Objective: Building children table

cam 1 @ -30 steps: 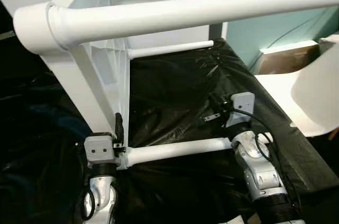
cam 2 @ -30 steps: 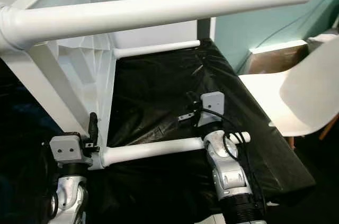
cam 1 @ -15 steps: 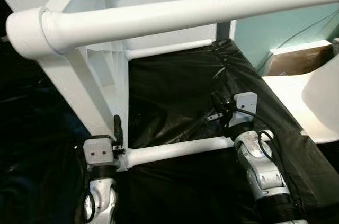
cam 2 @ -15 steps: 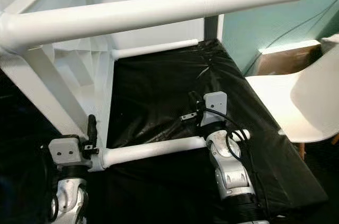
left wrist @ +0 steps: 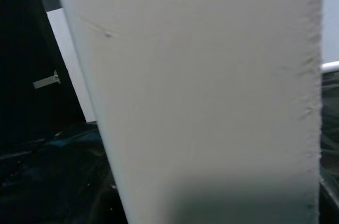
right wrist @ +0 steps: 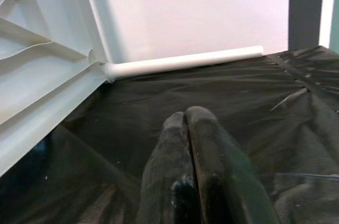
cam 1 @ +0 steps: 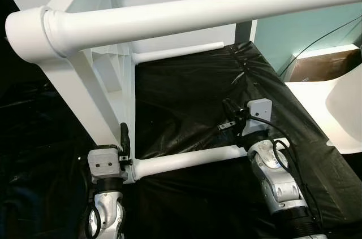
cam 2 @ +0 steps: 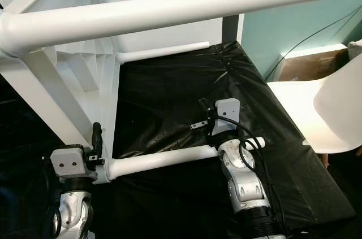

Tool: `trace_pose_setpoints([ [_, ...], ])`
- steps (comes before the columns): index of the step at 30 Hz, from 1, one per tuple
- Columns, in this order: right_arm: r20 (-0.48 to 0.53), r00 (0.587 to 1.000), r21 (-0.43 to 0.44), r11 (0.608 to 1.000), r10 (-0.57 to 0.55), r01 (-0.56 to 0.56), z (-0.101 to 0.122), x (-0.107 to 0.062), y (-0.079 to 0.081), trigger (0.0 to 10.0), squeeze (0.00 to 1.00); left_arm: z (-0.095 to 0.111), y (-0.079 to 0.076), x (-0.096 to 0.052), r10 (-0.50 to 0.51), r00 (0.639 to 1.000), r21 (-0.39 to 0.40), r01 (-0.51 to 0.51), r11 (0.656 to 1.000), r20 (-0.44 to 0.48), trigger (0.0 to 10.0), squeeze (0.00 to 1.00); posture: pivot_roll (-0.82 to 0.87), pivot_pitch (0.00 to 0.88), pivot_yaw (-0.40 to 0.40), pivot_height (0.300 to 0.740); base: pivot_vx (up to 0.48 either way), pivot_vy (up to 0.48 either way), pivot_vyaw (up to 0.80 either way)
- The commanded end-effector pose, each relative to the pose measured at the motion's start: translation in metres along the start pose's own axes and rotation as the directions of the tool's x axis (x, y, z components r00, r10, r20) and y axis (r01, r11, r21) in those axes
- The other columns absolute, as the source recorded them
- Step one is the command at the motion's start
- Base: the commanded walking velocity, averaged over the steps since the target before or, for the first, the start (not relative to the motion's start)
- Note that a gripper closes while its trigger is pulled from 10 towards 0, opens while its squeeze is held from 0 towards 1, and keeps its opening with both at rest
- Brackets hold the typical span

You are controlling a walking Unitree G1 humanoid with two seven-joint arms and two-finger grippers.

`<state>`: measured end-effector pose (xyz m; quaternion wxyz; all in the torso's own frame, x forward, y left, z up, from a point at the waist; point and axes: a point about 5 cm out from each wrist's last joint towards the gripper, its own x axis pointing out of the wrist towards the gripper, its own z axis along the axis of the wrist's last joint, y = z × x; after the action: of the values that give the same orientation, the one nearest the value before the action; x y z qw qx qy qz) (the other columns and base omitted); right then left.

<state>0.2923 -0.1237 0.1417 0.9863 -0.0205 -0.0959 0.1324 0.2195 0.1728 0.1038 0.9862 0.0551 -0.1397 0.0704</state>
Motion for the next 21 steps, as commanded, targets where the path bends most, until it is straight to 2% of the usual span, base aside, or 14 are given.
trace_pose_setpoints([
  [1, -0.013, 1.0, 0.012, 1.0, 0.008, -0.008, -0.003, 0.001, 0.003, 10.0, 0.0, -0.026, 0.021, -0.017, 0.108, 0.983, 0.088, -0.095, 0.992, -0.148, 10.0, 0.0, -0.03, 0.0, 0.082, 0.74, 0.0, 0.0, 0.8],
  [3, -0.017, 1.0, 0.019, 1.0, 0.01, -0.01, -0.004, 0.0, 0.003, 10.0, 0.0, -0.026, 0.022, -0.018, 0.108, 0.983, 0.089, -0.095, 0.991, -0.149, 10.0, 0.0, -0.03, 0.0, 0.081, 0.74, 0.0, 0.0, 0.7],
  [13, -0.035, 0.999, 0.02, 1.0, 0.014, -0.013, -0.006, 0.0, 0.005, 10.0, 0.0, -0.026, 0.033, -0.025, 0.126, 0.98, 0.12, -0.108, 0.987, -0.153, 10.0, 0.0, -0.02, 0.0, 0.079, 0.74, 0.0, 0.0, 0.0],
  [21, -0.032, 0.999, -0.036, 0.999, 0.006, -0.007, -0.005, -0.001, 0.005, 10.0, 0.0, -0.027, 0.034, -0.028, 0.123, 0.98, 0.131, -0.103, 0.986, -0.159, 10.0, 0.0, -0.02, 0.0, 0.08, 0.74, 0.0, 0.0, 0.0],
])
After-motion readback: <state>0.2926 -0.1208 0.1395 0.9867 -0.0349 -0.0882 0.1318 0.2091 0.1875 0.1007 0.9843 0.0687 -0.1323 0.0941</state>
